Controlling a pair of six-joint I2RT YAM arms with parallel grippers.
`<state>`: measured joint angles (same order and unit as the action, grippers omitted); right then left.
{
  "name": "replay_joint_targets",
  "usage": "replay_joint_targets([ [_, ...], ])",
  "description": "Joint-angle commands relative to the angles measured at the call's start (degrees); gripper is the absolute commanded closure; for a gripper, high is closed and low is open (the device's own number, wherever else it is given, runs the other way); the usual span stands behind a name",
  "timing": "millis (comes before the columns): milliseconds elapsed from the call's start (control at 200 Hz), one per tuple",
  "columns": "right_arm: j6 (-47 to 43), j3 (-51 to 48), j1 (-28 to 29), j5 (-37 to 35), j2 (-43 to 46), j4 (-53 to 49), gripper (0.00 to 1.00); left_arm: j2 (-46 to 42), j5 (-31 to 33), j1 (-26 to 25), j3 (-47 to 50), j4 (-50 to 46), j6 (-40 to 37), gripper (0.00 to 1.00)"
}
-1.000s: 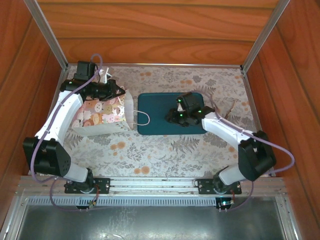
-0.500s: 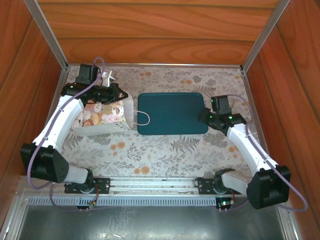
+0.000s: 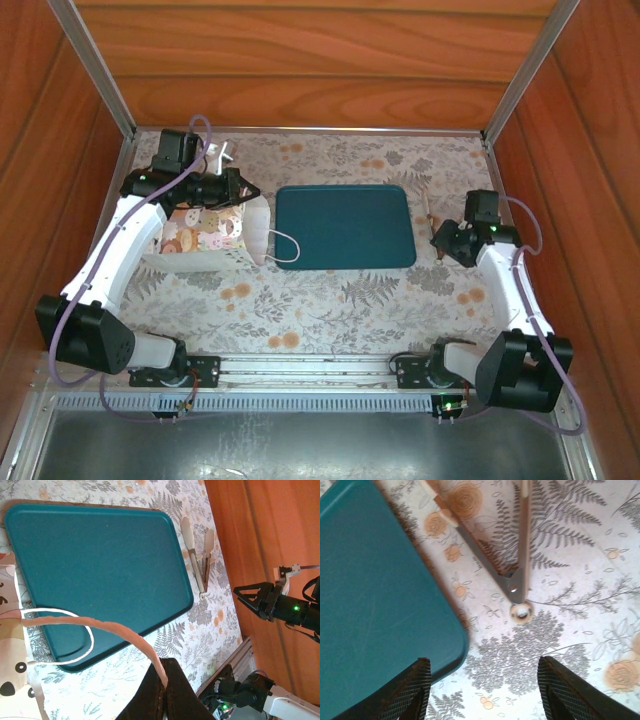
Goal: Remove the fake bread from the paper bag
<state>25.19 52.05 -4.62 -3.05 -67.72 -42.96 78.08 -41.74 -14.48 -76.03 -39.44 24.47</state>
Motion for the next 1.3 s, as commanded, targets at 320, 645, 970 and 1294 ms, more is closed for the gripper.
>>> replay_joint_targets([
  [320,-12.41,11.71,-3.55,-1.41,-18.04,-6.03,0.22,-3.24,5.21,-0.36,0.44,1.17,1.16,1.0],
  [645,-21.35,22.4,-3.47,0.44,-34.62,-11.98,0.01,-4.14,5.47,-0.38,0.09,3.33,2.04,1.0],
  [970,-22.82,27.99,-1.82,-4.46,-43.94,-12.79,0.06,-4.15,4.12,-0.37,0.52,5.31,2.58,1.0],
  [1294,-22.51,33.08,-2.06,-3.38,-50.04,-13.8,0.05,-4.26,4.15,-0.37,0.7,6.03,2.57,1.0],
])
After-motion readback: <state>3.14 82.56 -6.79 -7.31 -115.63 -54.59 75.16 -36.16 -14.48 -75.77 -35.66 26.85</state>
